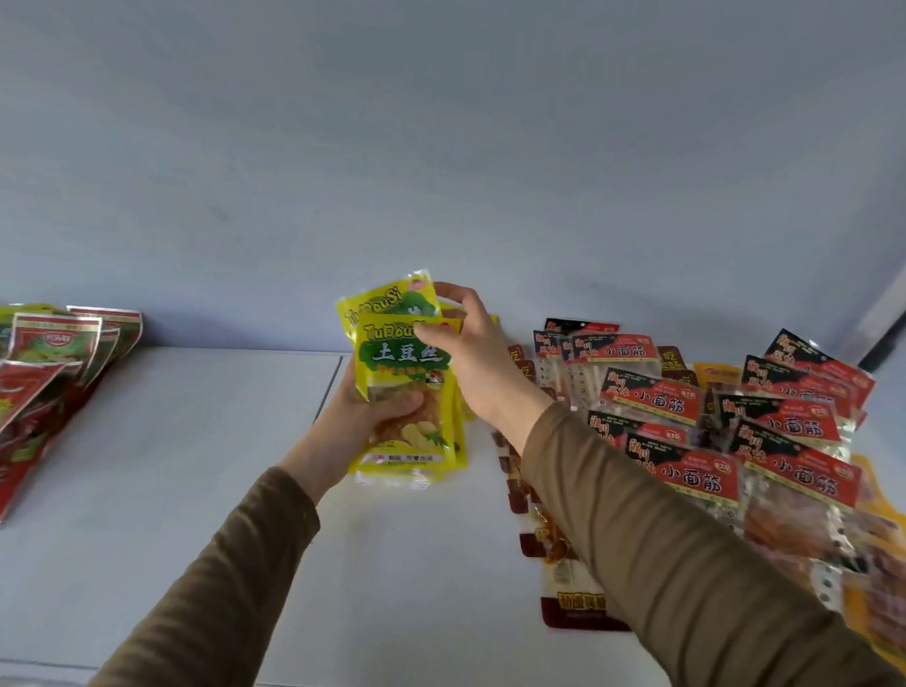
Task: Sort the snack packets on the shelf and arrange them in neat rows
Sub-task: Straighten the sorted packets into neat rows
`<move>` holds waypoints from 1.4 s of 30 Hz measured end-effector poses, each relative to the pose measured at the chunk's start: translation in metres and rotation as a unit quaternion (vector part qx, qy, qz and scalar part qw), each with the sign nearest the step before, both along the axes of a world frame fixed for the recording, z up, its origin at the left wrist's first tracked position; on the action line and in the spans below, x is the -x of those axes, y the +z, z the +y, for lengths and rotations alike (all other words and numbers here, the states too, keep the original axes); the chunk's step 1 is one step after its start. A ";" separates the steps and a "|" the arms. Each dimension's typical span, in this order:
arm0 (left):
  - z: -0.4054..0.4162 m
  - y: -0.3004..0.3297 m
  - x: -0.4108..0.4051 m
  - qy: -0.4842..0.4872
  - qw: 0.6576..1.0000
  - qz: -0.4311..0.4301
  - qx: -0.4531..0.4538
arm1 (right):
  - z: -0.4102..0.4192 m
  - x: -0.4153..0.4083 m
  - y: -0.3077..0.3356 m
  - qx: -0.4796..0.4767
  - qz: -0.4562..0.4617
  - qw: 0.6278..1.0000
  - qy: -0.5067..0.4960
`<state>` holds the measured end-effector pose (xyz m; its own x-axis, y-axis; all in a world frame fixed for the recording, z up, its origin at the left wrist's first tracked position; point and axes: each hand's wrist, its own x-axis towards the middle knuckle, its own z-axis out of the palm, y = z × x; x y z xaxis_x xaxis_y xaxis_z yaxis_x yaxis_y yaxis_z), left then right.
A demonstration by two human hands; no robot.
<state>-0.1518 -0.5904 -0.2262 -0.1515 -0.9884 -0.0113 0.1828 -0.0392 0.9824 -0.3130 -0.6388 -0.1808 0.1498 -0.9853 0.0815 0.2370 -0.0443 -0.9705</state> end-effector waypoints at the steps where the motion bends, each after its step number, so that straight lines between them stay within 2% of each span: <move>1: 0.000 0.001 -0.006 0.016 1.000 0.021 -0.004 | -0.001 0.004 0.006 -0.015 -0.037 0.998 0.039; 3: 0.003 0.002 -0.023 0.046 0.998 0.051 -0.016 | -0.008 0.019 0.017 -0.001 -0.045 0.997 0.057; 5: 0.005 0.000 -0.046 0.084 0.993 0.071 -0.037 | -0.016 0.040 0.023 0.043 0.074 0.996 -0.021; 7: 0.006 -0.003 -0.069 0.116 0.987 0.089 -0.060 | -0.021 0.058 0.019 0.064 0.230 0.964 -0.117; 9: 0.004 -0.005 -0.081 0.125 0.984 0.092 -0.088 | -0.025 0.068 0.007 0.081 0.407 0.899 -0.140; 11: 0.001 -0.005 -0.083 0.111 0.983 0.090 -0.115 | -0.025 0.068 -0.008 0.098 0.583 0.798 -0.115; 13: -0.004 -0.006 -0.076 0.085 0.984 0.080 -0.136 | -0.024 0.060 -0.019 0.100 0.693 0.708 -0.096; 15: -0.011 -0.004 -0.066 0.057 0.983 0.071 -0.160 | -0.025 0.049 -0.025 0.092 0.741 0.658 -0.092; 18: -0.023 -0.001 -0.051 0.030 0.979 0.061 -0.193 | -0.031 0.031 -0.030 0.069 0.766 0.634 -0.085; 23: -0.038 0.002 -0.038 0.002 0.973 0.036 -0.228 | -0.040 0.005 -0.041 0.058 0.730 0.679 -0.051; 27: -0.038 -0.003 -0.043 -0.004 0.969 0.071 -0.236 | -0.049 0.006 -0.041 0.034 0.693 0.720 0.000; 29: -0.037 -0.008 -0.045 -0.006 0.971 0.081 -0.224 | -0.053 0.006 -0.042 0.034 0.655 0.754 0.019; 31: -0.035 -0.011 -0.044 -0.003 0.974 0.090 -0.208 | -0.054 0.003 -0.043 0.038 0.581 0.813 0.009; 33: -0.033 -0.012 -0.044 0.007 0.976 0.103 -0.193 | -0.053 0.002 -0.044 0.032 0.455 0.890 -0.001; 35: -0.030 -0.013 -0.047 0.019 0.975 0.124 -0.185 | -0.054 0.003 -0.043 0.031 0.342 0.939 -0.004; 37: -0.026 -0.012 -0.052 0.029 0.974 0.137 -0.176 | -0.053 0.006 -0.038 0.028 0.259 0.965 -0.019; 42: -0.018 -0.004 -0.067 0.051 0.978 0.121 -0.160 | -0.047 0.028 -0.007 0.073 0.169 0.979 -0.083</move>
